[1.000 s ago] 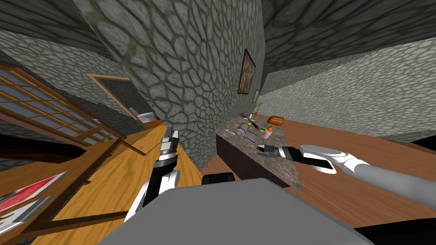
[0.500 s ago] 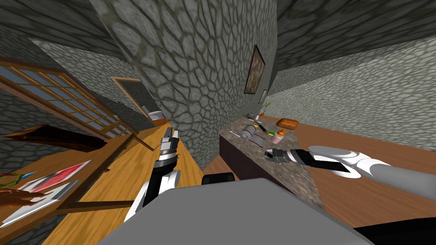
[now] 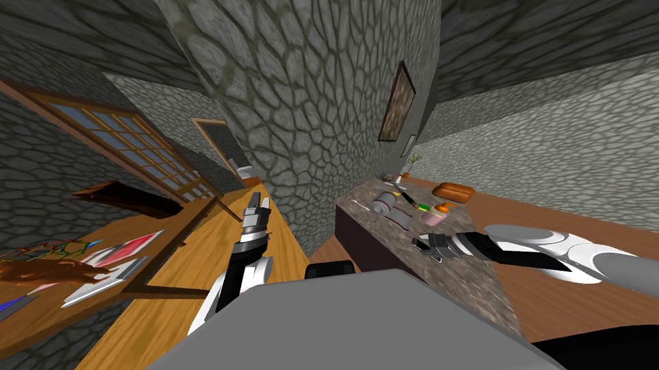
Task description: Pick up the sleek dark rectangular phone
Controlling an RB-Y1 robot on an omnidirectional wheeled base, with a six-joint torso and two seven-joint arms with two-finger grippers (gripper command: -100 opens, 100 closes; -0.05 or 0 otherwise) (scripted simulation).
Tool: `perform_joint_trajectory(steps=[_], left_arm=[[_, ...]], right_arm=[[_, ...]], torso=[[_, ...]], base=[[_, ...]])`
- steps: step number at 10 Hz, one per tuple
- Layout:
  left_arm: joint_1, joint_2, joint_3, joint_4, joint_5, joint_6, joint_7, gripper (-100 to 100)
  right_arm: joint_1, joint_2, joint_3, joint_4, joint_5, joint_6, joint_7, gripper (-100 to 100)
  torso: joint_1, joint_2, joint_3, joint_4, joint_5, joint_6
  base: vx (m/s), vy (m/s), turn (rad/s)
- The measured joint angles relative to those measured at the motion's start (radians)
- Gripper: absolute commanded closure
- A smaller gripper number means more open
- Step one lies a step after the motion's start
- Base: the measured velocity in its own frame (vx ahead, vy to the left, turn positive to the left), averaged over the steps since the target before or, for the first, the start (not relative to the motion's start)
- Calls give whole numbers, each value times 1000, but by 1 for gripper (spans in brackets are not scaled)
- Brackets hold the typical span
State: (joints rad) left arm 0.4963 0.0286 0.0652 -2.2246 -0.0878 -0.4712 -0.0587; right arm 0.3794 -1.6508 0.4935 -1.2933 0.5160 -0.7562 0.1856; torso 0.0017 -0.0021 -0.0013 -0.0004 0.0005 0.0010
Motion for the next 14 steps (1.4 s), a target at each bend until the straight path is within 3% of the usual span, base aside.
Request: perform_joint_trajectory(steps=[4, 5, 6, 7, 14], left_arm=[[0, 0, 0, 0, 0, 0, 0, 0], [0, 0, 0, 0, 0, 0, 0, 0], [0, 0, 0, 0, 0, 0, 0, 0], [0, 0, 0, 0, 0, 0, 0, 0], [0, 0, 0, 0, 0, 0, 0, 0]], right_arm=[[76, -51, 54, 25, 25, 25, -12, -100], [63, -44, 64, 46, 42, 17, -18, -100], [61, -43, 65, 50, 44, 13, -19, 0], [61, -43, 65, 49, 44, 14, -19, -100], [28, -11, 118, 33, 59, 104, -183, -100]], torso=[[0, 1, 1, 0, 0, 0], [0, 2, 1, 1, 0, 1], [0, 3, 2, 1, 0, 1], [-1, 4, 2, 1, 0, 1], [-4, 13, 8, 3, -1, 1]], base=[[35, 7, 100], [7, 3, -4], [0, 0, 0], [-87, -17, 268], [-147, -42, 263]])
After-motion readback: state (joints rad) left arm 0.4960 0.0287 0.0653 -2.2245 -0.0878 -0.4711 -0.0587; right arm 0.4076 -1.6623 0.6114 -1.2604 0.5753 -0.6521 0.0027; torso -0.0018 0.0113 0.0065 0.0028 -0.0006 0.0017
